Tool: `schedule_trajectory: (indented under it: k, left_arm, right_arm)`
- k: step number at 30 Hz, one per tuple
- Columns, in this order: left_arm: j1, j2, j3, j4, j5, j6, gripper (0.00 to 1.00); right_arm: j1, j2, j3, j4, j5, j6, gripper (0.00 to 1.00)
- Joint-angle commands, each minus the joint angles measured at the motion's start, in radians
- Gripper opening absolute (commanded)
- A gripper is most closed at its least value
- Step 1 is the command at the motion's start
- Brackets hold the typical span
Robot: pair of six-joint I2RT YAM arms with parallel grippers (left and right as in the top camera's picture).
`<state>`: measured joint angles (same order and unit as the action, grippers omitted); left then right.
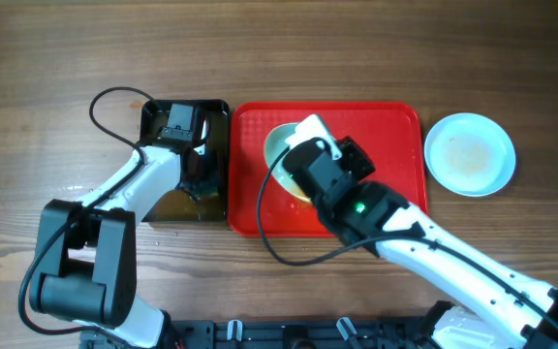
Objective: Clean dirty plates on tray and stack at the side
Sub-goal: 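Lift the plate with the right gripper and stack it on the side plates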
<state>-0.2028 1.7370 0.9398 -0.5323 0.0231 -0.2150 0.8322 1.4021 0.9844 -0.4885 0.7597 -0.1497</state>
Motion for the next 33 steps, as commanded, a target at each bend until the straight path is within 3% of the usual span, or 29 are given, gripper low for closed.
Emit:
schedule_trajectory:
  k: [1,4,7,10,14,18,20,22,24,27,29,32,33]
  left_arm:
    - [0.004,0.021,-0.011,0.002,-0.002,-0.009,0.61]
    - [0.004,0.021,-0.011,0.002,-0.002,-0.009,0.62]
    - [0.004,0.021,-0.011,0.002,-0.002,-0.009,0.62]
    - [0.004,0.021,-0.011,0.002,-0.002,-0.009,0.62]
    - [0.004,0.021,-0.011,0.002,-0.002,-0.009,0.62]
    - [0.004,0.021,-0.011,0.006,-0.002,-0.009,0.62]
    - [0.004,0.021,-0.011,0.029,-0.002,-0.008,0.62]
    - [0.004,0.021,-0.010,0.079,-0.003,0.003,0.53]
    - [0.004,0.021,-0.010,0.161,-0.062,0.003,0.09]
    - [0.004,0.021,-0.010,0.227,-0.161,0.010,0.04]
    - [0.004,0.021,-0.010,0.278,-0.184,0.081,0.04]
    - [0.004,0.021,-0.010,0.290,-0.209,0.081,0.04]
    - [0.004,0.021,-0.010,0.290,-0.208,0.081,0.09]
  right_arm:
    - [0.058,-0.019,0.022,0.094,0.198,-0.193,0.04]
    - [0.074,-0.019,0.022,0.191,0.252,-0.322,0.04]
    - [0.071,-0.019,0.022,0.207,0.261,-0.263,0.04]
    - [0.027,-0.019,0.022,0.144,0.195,-0.011,0.04]
    - [-0.211,-0.018,0.021,-0.069,-0.117,0.507,0.04]
    - [-0.525,-0.018,0.021,-0.172,-0.374,0.708,0.04]
    - [-0.659,-0.018,0.021,-0.182,-0.517,0.711,0.04]
    - [-0.821,-0.018,0.021,-0.191,-0.658,0.710,0.04]
    - [-0.967,-0.018,0.021,-0.218,-0.732,0.705,0.04]
    - [-1.086,-0.018,0.021,-0.245,-0.733,0.668,0.04]
    - [-1.172,-0.018,0.021,-0.253,-0.731,0.647,0.04]
    - [-1.237,-0.018,0.021,-0.254,-0.731,0.648,0.05]
    - [-1.256,-0.018,0.021,-0.254,-0.731,0.648,0.05]
